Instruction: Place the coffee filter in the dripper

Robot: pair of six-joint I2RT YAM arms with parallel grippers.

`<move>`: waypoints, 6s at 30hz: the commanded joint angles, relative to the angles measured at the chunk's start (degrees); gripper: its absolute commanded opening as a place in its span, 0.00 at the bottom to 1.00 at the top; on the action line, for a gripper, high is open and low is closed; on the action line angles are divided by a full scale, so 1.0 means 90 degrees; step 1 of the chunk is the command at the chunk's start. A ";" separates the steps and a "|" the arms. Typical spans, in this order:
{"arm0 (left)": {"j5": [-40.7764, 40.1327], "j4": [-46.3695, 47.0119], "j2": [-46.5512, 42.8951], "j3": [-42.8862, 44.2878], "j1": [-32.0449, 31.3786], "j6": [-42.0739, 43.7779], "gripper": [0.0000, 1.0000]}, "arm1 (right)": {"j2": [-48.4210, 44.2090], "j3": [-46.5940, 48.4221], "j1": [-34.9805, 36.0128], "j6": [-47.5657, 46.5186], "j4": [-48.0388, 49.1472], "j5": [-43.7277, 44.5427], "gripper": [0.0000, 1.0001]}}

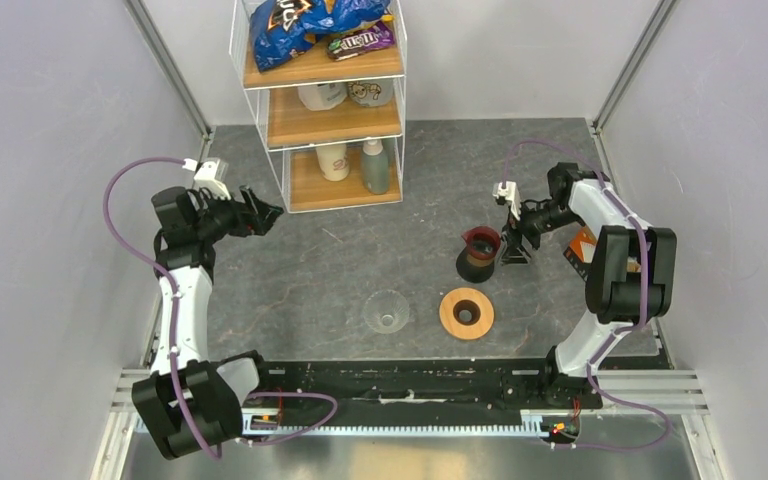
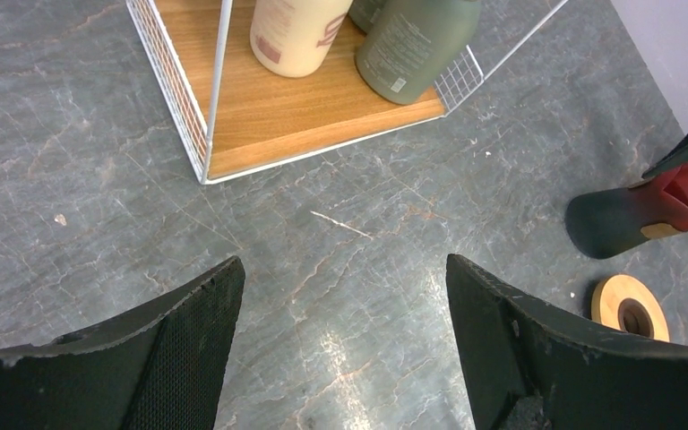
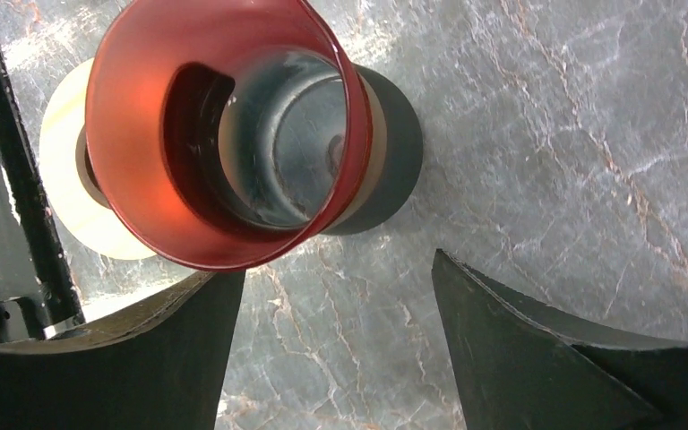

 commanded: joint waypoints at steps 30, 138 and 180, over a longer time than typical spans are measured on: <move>0.0461 -0.1680 -0.0579 0.0317 -0.0005 0.2228 0.85 | 0.0251 -0.0061 0.1877 0.1048 0.1524 -0.0587 0.58; -0.2360 -0.1457 0.0912 0.0312 -0.6265 0.2131 0.85 | -0.0995 -0.1969 0.3802 0.5237 0.2077 0.3965 0.65; -0.0051 -0.1114 0.2288 0.3024 -0.6109 -0.2231 0.63 | -0.2428 0.1810 0.4185 0.5266 0.0702 0.3390 0.38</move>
